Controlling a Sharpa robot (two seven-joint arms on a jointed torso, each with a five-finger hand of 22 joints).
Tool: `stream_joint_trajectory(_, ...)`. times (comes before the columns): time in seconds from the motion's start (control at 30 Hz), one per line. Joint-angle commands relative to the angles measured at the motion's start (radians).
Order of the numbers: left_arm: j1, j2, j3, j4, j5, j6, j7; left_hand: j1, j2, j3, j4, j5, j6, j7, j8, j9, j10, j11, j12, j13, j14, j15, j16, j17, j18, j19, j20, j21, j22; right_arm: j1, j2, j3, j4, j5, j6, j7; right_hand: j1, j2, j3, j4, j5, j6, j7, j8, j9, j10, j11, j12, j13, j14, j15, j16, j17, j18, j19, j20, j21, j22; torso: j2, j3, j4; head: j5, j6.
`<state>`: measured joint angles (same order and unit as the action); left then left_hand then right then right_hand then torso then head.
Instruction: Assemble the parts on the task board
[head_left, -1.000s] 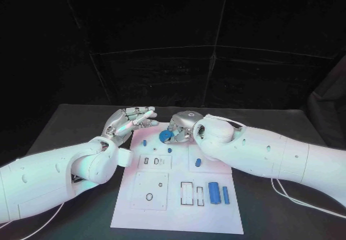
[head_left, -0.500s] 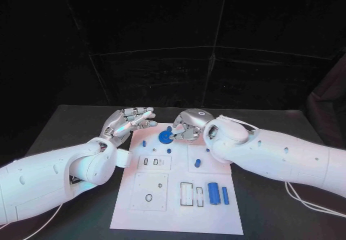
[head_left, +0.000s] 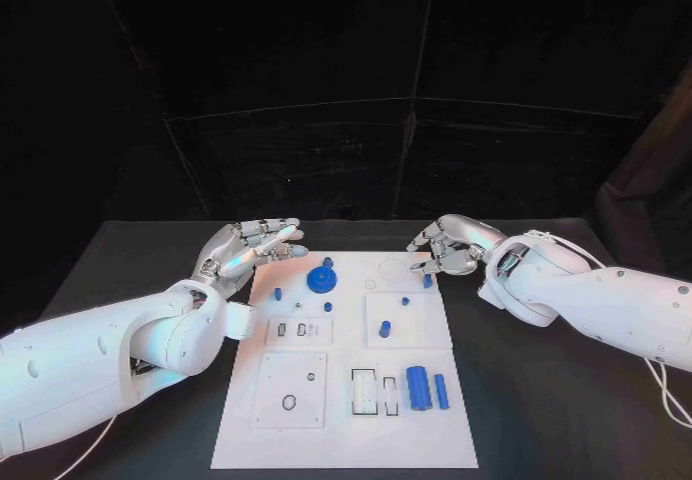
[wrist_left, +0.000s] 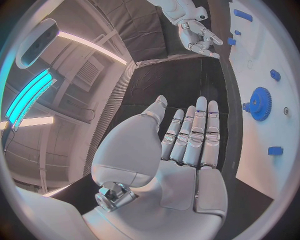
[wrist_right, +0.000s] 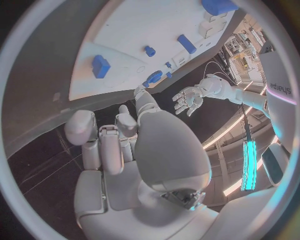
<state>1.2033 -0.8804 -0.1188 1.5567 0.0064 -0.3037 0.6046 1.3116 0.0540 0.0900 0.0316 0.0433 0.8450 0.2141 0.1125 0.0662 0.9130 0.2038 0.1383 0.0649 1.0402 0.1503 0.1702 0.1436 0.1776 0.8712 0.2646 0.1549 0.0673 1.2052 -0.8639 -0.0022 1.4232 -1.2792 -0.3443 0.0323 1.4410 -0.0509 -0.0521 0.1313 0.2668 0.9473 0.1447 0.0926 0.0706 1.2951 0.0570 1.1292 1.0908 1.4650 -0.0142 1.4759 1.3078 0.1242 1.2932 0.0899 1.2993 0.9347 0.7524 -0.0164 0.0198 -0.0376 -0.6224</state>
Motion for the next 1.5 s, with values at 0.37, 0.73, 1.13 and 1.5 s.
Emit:
stream_joint_trajectory(0.37,0.001,0.008,0.001,-0.011,0.000,0.015,0.004,-0.007,0.005,0.000,-0.006,0.004,-0.004,0.038,-0.007,0.000,-0.005,-0.002,-0.005,-0.001,0.008,0.001,-0.003,0.002,0.006,0.005,0.000,-0.006,-0.002,-0.045,-0.017,0.000,-0.069,0.123,0.048,0.128,0.000,-0.008,-0.006,-0.008,-0.007,-0.016,0.006,-0.009,-0.004,-0.014,0.003,-0.018,-0.014,0.066,-0.003,-0.006,0.084,-0.008,-0.005,-0.002,-0.007,-0.006,0.001,0.0063,-0.0048,-0.008,-0.005)
stream_joint_trajectory(0.73,0.000,0.009,0.001,-0.019,0.000,0.016,0.004,-0.007,0.005,0.000,-0.006,0.004,-0.004,0.038,-0.007,0.000,-0.005,-0.002,-0.005,-0.001,0.008,0.001,-0.003,0.002,0.006,0.005,0.000,-0.006,-0.002,-0.070,-0.009,0.000,-0.085,0.117,0.050,0.130,-0.011,-0.010,-0.012,-0.004,-0.004,-0.024,0.009,-0.014,-0.004,-0.015,0.006,-0.021,-0.015,0.067,-0.001,-0.005,0.087,-0.009,-0.005,0.000,-0.007,-0.005,0.001,0.0056,-0.0067,-0.007,-0.011)
stream_joint_trajectory(1.13,-0.002,0.011,0.001,-0.024,0.000,0.017,0.003,-0.007,0.005,0.000,-0.006,0.004,-0.004,0.038,-0.007,0.000,-0.005,-0.002,-0.005,-0.001,0.008,0.001,-0.003,0.002,0.006,0.005,0.000,-0.006,-0.002,-0.078,0.011,0.000,-0.109,0.108,0.055,0.120,-0.012,0.005,-0.006,-0.003,-0.003,-0.012,0.006,-0.006,0.000,-0.010,0.004,-0.016,-0.010,0.068,-0.001,-0.004,0.090,-0.009,-0.002,0.001,-0.006,-0.002,0.001,0.0048,-0.0041,-0.009,-0.015)
stream_joint_trajectory(1.5,-0.002,0.011,0.001,-0.026,0.000,0.018,0.002,-0.007,0.005,0.000,-0.006,0.004,-0.004,0.038,-0.007,0.000,-0.005,-0.002,-0.005,-0.001,0.008,0.001,-0.003,0.002,0.006,0.005,0.000,-0.006,-0.002,-0.081,0.020,0.000,-0.122,0.105,0.062,0.119,0.003,0.040,0.022,-0.016,-0.046,0.030,-0.002,0.018,0.005,0.001,-0.004,-0.005,0.003,0.069,-0.008,-0.003,0.093,-0.010,0.002,-0.005,-0.002,0.004,0.000,0.0050,-0.0056,-0.008,-0.018)
